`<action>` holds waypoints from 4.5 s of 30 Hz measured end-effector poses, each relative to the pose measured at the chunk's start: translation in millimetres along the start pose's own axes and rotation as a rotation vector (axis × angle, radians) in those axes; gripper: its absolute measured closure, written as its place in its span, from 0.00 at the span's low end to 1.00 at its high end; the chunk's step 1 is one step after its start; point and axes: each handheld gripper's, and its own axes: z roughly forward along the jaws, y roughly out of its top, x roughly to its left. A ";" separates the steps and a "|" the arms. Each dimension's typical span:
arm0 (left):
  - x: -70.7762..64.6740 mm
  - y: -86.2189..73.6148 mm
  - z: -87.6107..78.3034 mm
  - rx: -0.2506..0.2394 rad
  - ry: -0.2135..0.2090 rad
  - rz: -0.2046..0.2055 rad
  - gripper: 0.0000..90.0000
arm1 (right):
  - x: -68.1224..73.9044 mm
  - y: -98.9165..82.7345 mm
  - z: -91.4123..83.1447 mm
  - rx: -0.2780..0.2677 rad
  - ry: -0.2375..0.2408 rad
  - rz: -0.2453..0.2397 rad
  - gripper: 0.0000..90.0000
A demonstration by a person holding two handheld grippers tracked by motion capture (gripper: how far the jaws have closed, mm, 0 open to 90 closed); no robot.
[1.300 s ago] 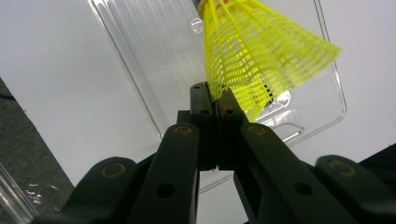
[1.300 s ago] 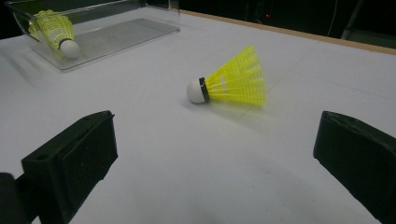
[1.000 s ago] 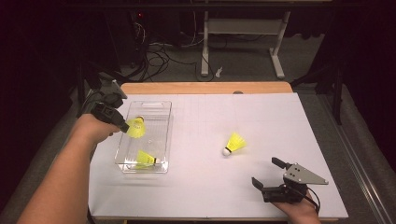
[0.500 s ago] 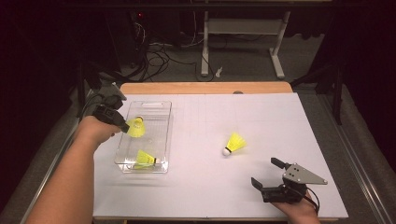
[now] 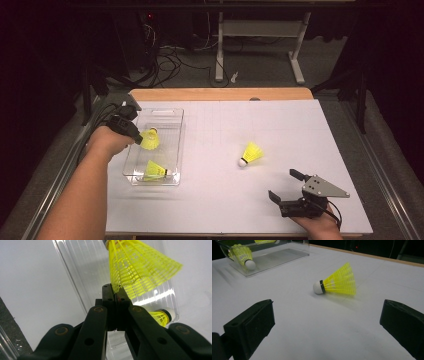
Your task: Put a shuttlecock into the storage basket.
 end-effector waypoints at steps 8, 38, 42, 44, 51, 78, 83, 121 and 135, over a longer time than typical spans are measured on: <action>-0.1 2.5 5.8 0.003 0.033 -0.017 1.00 | 0.2 0.0 0.2 0.001 0.002 -0.001 0.00; 6.8 1.9 34.7 0.023 0.047 -0.044 0.99 | 1.6 -0.3 1.8 0.009 0.009 -0.002 0.00; 4.6 3.3 36.6 0.029 0.051 -0.033 0.99 | 1.7 -0.5 2.1 0.010 0.010 -0.001 0.00; 3.7 3.9 37.7 0.032 0.056 -0.030 0.98 | 1.8 -0.3 1.8 0.009 0.010 -0.003 0.00; 1.8 4.3 39.9 0.040 0.054 -0.026 0.95 | 1.4 -0.3 1.3 0.007 0.011 0.000 0.00; -22.6 -8.7 25.0 0.068 0.061 0.071 0.69 | 3.1 0.6 2.8 0.007 0.015 -0.008 0.00; -29.7 -12.5 20.9 0.072 0.066 0.090 0.65 | 4.1 1.2 2.6 0.005 0.016 -0.011 0.00; -47.6 -36.6 -0.5 0.124 -0.037 0.126 0.45 | 5.8 2.3 1.9 -0.001 0.020 -0.013 0.00; -70.5 -38.5 -4.9 0.131 -0.051 0.180 0.28 | 5.4 2.1 2.2 0.000 0.019 -0.014 0.00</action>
